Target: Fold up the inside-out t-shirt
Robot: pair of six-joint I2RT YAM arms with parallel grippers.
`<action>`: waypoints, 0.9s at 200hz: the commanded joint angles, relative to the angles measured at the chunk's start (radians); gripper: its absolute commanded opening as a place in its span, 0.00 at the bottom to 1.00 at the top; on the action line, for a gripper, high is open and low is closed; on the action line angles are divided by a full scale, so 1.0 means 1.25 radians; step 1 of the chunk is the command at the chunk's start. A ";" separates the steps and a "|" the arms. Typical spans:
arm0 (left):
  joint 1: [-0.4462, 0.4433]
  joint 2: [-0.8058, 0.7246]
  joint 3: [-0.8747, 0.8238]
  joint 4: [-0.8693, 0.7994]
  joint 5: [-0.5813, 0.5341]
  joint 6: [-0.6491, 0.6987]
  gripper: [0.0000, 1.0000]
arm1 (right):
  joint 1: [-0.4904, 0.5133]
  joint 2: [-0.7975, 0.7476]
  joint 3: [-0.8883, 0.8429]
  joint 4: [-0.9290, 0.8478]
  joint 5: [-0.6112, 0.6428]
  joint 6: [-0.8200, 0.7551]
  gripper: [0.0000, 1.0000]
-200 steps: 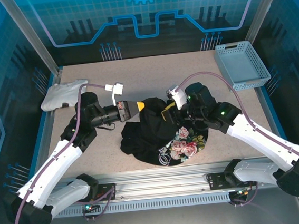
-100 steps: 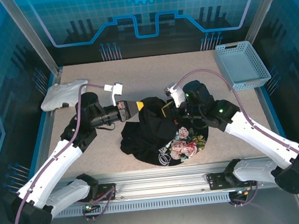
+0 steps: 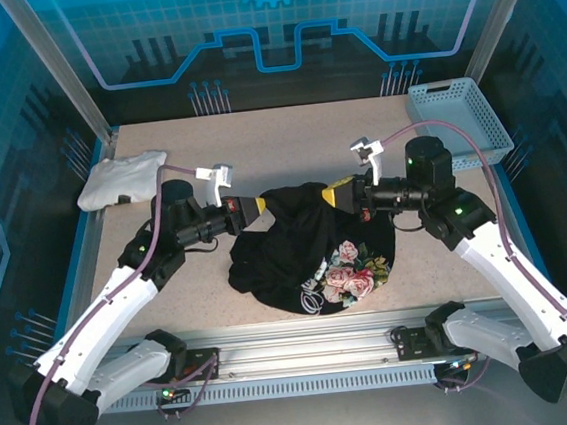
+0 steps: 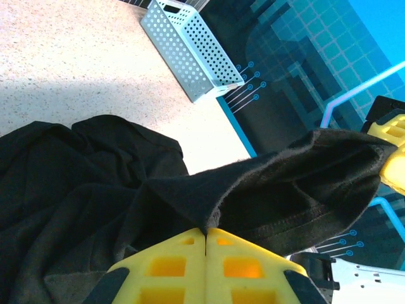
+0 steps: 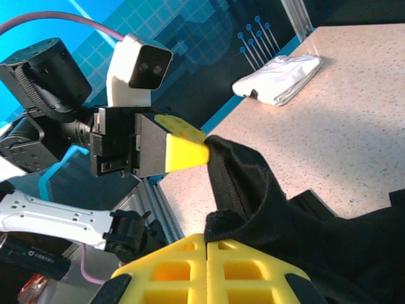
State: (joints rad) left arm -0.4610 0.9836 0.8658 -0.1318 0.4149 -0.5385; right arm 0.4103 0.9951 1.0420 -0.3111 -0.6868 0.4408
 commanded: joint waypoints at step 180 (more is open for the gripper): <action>-0.012 0.010 -0.027 0.098 0.157 -0.006 0.00 | 0.079 0.075 0.001 -0.147 0.131 -0.214 0.62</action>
State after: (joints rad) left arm -0.4686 0.9886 0.8444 -0.0425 0.5812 -0.5472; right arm 0.4564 1.0260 1.0195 -0.4534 -0.5293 0.2352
